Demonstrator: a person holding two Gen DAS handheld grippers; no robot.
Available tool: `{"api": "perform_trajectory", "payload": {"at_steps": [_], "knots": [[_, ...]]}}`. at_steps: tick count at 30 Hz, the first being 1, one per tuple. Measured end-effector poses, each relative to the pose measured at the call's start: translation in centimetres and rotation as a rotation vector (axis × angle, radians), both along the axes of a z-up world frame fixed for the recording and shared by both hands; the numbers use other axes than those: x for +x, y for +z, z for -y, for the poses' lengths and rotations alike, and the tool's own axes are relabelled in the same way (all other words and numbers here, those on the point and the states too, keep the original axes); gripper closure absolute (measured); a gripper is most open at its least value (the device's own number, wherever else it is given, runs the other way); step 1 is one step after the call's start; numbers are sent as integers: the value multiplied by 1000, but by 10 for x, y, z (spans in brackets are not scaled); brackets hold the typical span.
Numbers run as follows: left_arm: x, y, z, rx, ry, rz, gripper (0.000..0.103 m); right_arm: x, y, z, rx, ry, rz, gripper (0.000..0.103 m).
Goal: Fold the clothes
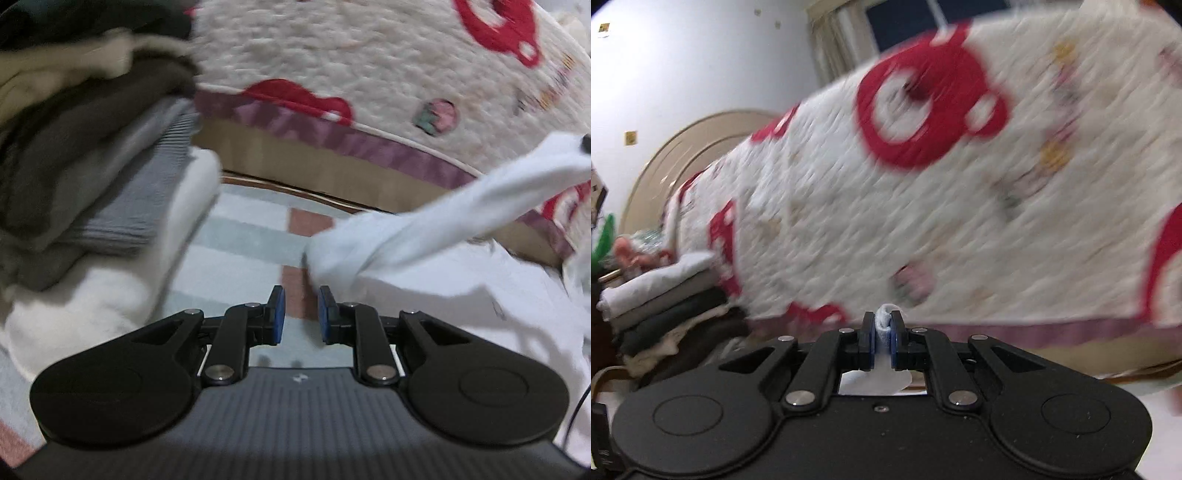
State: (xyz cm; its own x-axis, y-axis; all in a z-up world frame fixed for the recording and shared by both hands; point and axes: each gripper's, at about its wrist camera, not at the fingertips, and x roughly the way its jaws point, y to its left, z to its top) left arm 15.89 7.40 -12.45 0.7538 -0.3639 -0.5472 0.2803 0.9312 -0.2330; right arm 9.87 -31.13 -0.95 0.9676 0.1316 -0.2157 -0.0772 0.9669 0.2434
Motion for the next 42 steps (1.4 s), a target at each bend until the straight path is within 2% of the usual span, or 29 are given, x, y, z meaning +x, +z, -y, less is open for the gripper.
{"api": "perform_trajectory", "payload": {"at_steps": [2, 5, 11, 14, 17, 19, 22, 24, 27, 28, 30, 33, 35, 36, 38, 41, 42], "knots": [[-5, -3, 14, 30, -57, 8, 85, -22, -9, 21, -23, -57, -39, 94], [-12, -9, 37, 77, -146, 16, 85, -40, -51, 49, -27, -206, -190, 94], [-24, -24, 80, 176, -295, 36, 81, -47, -122, 90, 83, -365, -429, 94], [-28, -25, 102, 258, -350, 73, 78, -45, -117, 98, 113, -353, -398, 94], [-31, -27, 114, 313, -365, 94, 77, -54, -82, 92, 44, -313, -236, 94], [-33, -29, 117, 340, -364, 94, 77, -55, -62, 94, -16, -341, -160, 94], [-32, -33, 113, 359, -343, 78, 77, -39, -72, 114, -78, -423, -238, 94], [-30, -33, 110, 351, -329, 69, 77, -28, -98, 134, -75, -472, -351, 93], [-28, -31, 109, 348, -322, 80, 77, -15, -133, 162, 32, -512, -485, 91], [-27, -30, 109, 352, -320, 85, 77, -17, -138, 165, 40, -534, -501, 87], [-25, -31, 113, 372, -327, 92, 77, -19, -147, 171, 56, -581, -531, 86], [-17, -35, 124, 417, -361, 108, 77, -32, -145, 174, 98, -637, -569, 84], [-11, -38, 131, 441, -374, 118, 77, -39, -137, 173, 160, -650, -590, 71], [-8, -39, 135, 453, -381, 124, 76, -43, -136, 172, 214, -636, -604, 67], [-2, -42, 143, 482, -369, 127, 76, -44, -135, 173, 371, -569, -641, 53], [15, -47, 150, 504, -256, 72, 78, -30, -145, 175, 723, -484, -723, 52], [18, -46, 148, 463, -245, 51, 80, -20, -149, 174, 773, -465, -746, 52]]}}
